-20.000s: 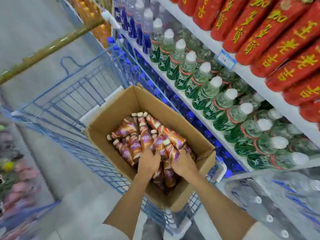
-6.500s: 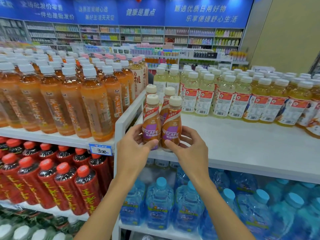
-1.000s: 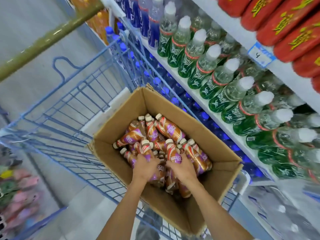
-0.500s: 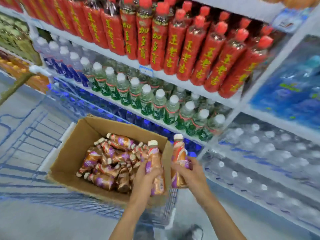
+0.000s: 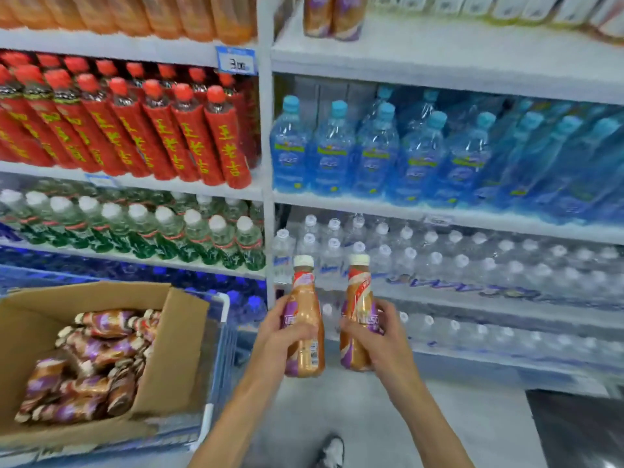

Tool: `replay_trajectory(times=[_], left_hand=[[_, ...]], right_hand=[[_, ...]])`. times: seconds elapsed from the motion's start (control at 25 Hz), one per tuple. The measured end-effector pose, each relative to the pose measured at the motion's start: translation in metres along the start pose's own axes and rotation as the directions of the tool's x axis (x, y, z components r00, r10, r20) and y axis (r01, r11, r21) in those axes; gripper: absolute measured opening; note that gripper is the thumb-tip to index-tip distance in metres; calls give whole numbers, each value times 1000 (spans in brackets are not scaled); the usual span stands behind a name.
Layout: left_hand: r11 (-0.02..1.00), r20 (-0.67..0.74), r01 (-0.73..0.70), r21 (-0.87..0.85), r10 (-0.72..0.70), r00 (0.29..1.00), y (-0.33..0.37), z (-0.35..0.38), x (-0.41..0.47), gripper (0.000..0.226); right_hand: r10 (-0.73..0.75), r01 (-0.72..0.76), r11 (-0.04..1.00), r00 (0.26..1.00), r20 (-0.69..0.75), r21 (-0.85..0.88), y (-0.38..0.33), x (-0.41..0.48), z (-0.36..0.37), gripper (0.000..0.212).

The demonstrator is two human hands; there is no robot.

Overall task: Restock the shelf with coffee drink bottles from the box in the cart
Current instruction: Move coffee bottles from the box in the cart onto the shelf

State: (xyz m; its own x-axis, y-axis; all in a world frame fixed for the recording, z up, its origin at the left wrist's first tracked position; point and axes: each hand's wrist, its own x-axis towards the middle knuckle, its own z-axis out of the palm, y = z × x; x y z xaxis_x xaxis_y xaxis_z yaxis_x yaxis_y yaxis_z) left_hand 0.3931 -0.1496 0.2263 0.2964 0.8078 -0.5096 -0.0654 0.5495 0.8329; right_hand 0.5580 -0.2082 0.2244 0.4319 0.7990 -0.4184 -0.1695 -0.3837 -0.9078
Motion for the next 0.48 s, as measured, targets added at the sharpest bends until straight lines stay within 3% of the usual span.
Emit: replay_trajectory(times=[0.12,0.32,0.48], left_hand=[[1000,59,-24,14,23,998,5,33,-2,67],[1000,109,-18,5,17,994,20,60,14,89],[998,145,-37,-54,44,988,47,74,44,86]], right_hand=[[-40,42,998,998,-43,40,-1,-5,-32,56],[-84,92,992,993,-82,90,-16,8,-52,57],[-85,91,993,993,-79,79,-43,38,-51,52]])
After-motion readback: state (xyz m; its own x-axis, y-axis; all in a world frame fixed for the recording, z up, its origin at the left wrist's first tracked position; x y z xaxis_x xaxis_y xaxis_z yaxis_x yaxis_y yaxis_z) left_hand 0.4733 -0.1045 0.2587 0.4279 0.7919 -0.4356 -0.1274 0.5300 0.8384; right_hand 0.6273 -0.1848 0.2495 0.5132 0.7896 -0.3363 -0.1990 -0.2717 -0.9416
